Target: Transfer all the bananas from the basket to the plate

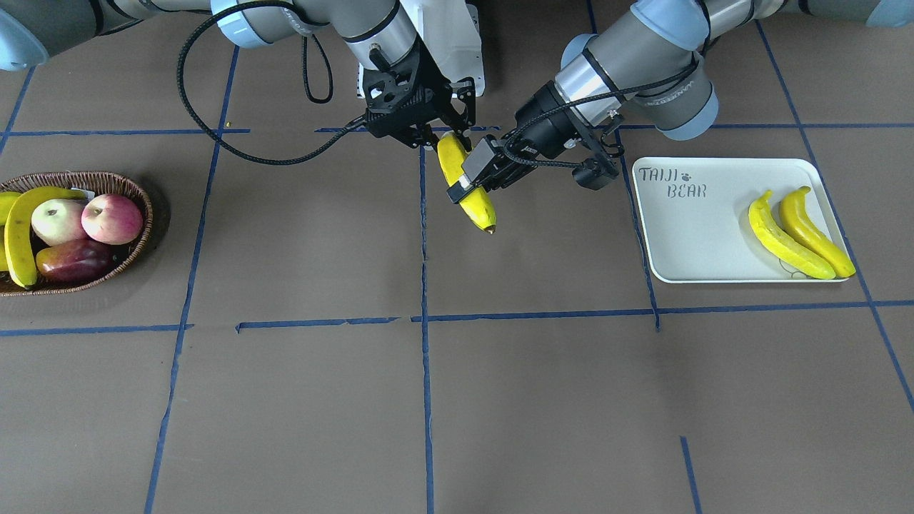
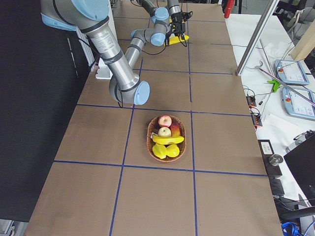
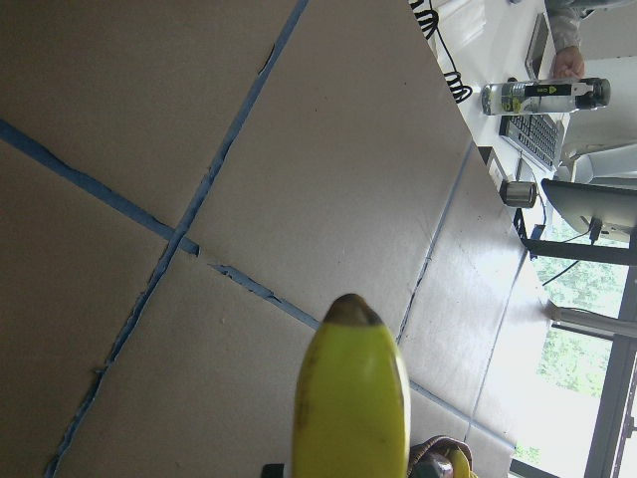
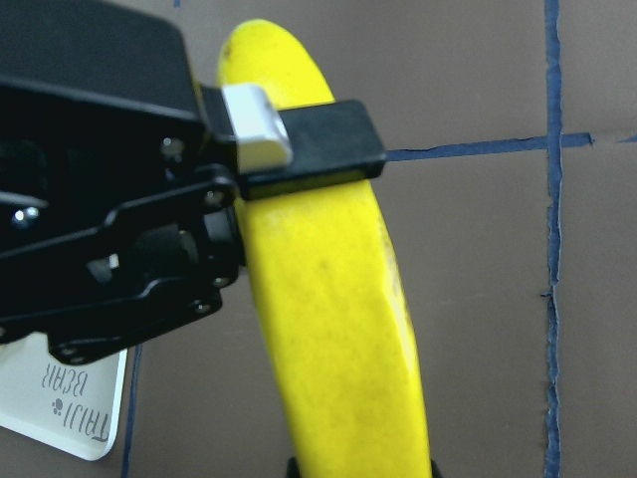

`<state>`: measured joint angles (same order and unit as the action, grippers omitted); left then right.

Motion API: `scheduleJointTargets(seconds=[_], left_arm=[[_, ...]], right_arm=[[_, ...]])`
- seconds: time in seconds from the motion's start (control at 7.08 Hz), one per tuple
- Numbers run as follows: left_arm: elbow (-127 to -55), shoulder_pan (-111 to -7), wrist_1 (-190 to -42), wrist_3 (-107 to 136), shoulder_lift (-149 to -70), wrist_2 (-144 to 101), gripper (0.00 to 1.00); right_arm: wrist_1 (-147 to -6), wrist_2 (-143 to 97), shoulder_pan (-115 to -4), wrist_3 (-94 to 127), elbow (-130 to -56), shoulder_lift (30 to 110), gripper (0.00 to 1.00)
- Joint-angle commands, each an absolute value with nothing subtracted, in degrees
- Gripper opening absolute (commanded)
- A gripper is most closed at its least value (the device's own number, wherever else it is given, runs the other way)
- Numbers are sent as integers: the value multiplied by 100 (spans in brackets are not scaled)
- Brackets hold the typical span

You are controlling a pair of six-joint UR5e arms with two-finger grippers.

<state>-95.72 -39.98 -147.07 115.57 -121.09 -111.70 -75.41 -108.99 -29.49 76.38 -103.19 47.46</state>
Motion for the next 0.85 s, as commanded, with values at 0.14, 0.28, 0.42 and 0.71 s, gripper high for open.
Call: scheduleJointTargets(seconds=[0.14, 0.28, 0.42, 0.71], left_arm=[[-9597, -4017, -14704, 11558, -12041, -11153, 0], [-9632, -4034, -14704, 11558, -12015, -11153, 0], [-9642, -4043, -14704, 11558, -12006, -11153, 0], [-9729, -4060, -14704, 11549, -11910, -11153, 0]], right_arm=[[-7524, -10907, -2944, 7655, -10327, 4746, 46], [-7532, -10907, -2944, 7664, -10362, 4746, 99], [-7524, -10907, -2962, 7664, -10362, 4746, 99], [-7532, -11003, -3084, 7647, -10545, 4816, 99]])
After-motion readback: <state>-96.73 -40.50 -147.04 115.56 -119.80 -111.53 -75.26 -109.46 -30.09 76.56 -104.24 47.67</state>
